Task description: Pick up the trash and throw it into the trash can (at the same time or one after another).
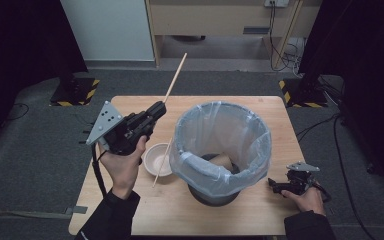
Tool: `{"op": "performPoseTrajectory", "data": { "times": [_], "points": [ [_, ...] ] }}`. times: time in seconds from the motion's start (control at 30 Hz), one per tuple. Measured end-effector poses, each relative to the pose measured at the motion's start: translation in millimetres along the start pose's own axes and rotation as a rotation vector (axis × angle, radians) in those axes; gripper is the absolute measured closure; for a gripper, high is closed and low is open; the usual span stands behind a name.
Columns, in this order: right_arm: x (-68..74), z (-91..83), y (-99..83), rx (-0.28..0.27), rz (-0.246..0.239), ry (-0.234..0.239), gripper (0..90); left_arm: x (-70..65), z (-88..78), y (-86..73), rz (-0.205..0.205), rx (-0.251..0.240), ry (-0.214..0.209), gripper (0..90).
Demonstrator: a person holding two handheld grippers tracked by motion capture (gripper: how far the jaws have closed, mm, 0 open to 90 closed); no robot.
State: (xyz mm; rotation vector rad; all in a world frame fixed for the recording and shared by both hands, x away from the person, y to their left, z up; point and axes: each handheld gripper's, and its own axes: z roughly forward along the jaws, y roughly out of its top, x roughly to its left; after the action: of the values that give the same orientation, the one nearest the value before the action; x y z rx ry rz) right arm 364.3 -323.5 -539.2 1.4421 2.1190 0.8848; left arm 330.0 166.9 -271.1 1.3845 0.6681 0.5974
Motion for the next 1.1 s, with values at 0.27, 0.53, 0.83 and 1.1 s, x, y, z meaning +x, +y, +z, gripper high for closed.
{"op": "performPoseTrajectory", "data": {
  "times": [0.27,0.53,0.83,1.1],
  "points": [
    [0.0,0.0,0.0,0.0,0.0,0.0,0.8,-16.7,19.1,1.0,0.022,0.015,-0.047,85.1],
    [0.0,0.0,0.0,0.0,0.0,0.0,0.8,-29.7,34.0,-0.9,0.029,0.028,-0.088,85.1],
    [0.0,0.0,0.0,0.0,0.0,0.0,0.8,-40.8,54.7,-11.7,0.026,0.071,-0.129,85.1],
    [0.0,0.0,0.0,0.0,0.0,0.0,0.8,-47.9,68.4,-18.3,0.021,0.116,-0.172,84.6]
  ]
}}
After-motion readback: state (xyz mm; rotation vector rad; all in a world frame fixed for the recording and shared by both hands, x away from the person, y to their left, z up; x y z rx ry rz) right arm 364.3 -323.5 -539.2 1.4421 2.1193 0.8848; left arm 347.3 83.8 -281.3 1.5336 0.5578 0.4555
